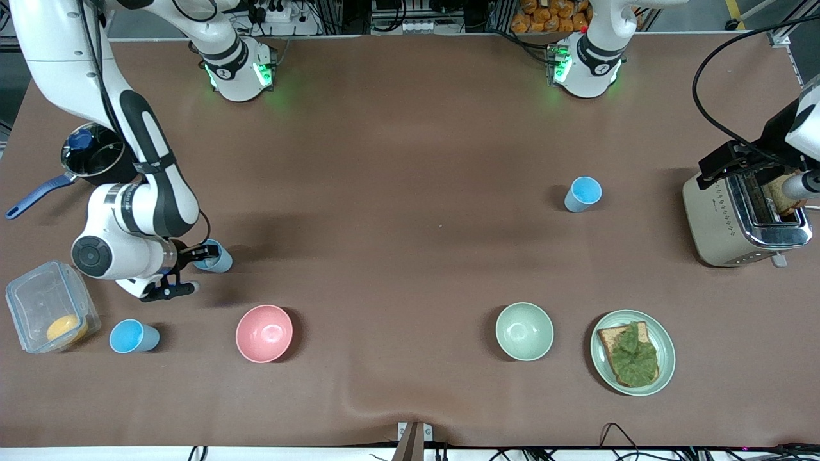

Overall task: Stack blue cups with both arms
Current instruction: 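Reach the right gripper to the blue cup and grasp it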

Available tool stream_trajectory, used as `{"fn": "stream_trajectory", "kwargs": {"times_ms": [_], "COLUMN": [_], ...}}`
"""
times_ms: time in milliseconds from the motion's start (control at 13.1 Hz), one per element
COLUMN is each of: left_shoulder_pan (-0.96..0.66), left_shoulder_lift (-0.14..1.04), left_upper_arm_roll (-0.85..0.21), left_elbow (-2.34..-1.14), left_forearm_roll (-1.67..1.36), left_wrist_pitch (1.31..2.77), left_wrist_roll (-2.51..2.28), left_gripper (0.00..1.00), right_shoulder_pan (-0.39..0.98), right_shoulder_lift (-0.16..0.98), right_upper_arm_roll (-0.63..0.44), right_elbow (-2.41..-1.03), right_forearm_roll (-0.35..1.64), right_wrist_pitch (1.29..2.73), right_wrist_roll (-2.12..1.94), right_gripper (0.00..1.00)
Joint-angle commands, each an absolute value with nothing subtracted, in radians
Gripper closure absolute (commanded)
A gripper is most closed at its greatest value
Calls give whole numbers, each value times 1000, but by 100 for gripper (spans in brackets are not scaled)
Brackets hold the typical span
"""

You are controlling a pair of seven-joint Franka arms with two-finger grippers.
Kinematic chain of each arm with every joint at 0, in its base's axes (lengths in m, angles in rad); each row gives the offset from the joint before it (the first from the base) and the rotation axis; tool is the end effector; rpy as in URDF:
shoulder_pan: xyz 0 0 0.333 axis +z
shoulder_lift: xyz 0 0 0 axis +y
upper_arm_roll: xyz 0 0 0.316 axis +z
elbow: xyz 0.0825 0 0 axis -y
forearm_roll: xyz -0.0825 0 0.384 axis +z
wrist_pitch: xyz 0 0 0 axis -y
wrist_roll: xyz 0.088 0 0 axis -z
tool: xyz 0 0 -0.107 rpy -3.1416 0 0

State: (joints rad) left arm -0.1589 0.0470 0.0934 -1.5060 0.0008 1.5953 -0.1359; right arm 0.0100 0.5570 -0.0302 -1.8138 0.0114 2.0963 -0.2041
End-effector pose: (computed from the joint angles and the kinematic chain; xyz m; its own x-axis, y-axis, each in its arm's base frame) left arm 0.5708 -0.0387 0.6310 0.9966 0.0701 0.0428 0.0701 -0.9975 0.0006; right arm 0.6194 -0.0111 0.2129 0.9472 0.1781 -0.2668 0.1717 -0.9840 -0.0470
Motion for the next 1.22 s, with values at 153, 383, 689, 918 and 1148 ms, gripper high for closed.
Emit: {"fn": "stream_trajectory", "kwargs": {"times_ms": [153,383,689,918,1148], "left_shoulder_pan": [-155,-155,-155,-158,-158], "left_shoulder_lift": [43,44,44,43,46], "left_upper_arm_roll": [94,94,95,91,87], "left_elbow": [-1506,-1508,-1506,-1509,-1517], "left_forearm_roll": [-18,-15,-11,-11,-11], "left_wrist_pitch": [1617,1620,1621,1614,1611], "left_wrist_roll": [-121,-124,-107,-117,-107], "left_gripper": [0,0,0,0,0], "right_shoulder_pan": [35,101,224,338,501], "right_shoulder_lift": [543,534,528,529,548], "right_upper_arm_roll": [-25,-25,-11,-12,-12], "right_elbow": [-1806,-1740,-1631,-1629,-1631], "right_forearm_roll": [12,21,191,382,463], "right_wrist_pitch": [2060,1941,1766,1798,1981], "right_wrist_roll": [-196,-187,32,179,406], "right_gripper": [100,100,100,100,100]}}
